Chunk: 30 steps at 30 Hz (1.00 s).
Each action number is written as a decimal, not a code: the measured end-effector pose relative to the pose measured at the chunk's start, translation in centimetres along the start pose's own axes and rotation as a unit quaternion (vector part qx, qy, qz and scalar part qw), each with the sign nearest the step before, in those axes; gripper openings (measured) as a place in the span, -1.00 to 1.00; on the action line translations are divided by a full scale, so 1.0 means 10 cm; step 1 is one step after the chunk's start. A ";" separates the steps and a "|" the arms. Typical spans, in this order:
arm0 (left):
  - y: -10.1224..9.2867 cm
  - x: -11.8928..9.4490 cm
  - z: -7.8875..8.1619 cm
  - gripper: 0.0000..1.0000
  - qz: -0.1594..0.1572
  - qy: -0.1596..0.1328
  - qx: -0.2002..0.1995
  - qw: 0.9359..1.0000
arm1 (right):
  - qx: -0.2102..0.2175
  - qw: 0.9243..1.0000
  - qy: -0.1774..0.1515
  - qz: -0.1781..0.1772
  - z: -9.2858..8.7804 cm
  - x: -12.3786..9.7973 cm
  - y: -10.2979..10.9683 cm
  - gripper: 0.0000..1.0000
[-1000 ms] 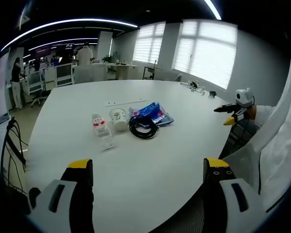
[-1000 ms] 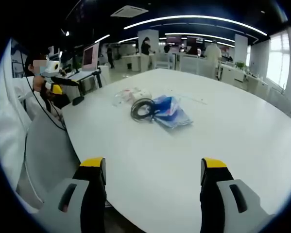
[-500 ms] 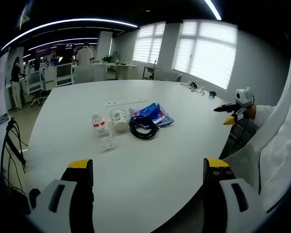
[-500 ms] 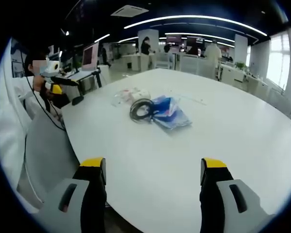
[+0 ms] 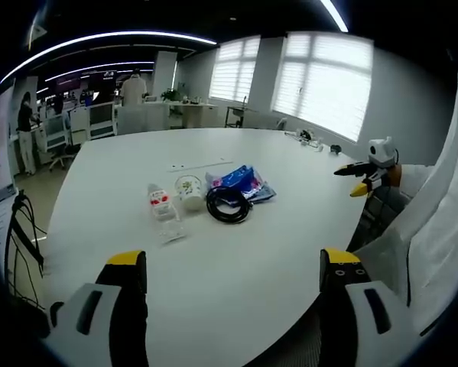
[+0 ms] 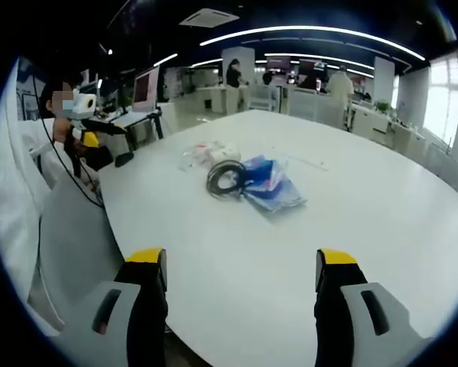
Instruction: Arrange the tabletop items into an orderly group along one side of the table until the central work area is clear of visible clutter.
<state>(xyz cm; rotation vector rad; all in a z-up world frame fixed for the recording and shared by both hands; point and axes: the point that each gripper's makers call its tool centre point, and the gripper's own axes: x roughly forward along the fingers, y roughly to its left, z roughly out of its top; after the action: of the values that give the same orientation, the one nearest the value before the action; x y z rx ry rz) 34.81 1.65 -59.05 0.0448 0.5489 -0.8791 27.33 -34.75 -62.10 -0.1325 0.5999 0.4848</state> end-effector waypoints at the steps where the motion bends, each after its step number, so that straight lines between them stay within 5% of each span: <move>1: 0.00 0.00 0.00 0.93 0.000 0.000 0.000 1.000 | 0.000 1.000 0.001 0.000 0.00 0.00 0.00 0.57; 30: 0.11 0.13 0.16 0.92 -0.007 -0.006 0.008 1.000 | -0.012 1.000 -0.002 0.007 0.19 0.14 -0.04 0.55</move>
<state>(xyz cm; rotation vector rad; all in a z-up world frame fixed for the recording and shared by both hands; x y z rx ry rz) 37.01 1.05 -58.52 0.0501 0.5312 -0.8961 29.52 -34.06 -61.31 -0.1502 0.5907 0.5064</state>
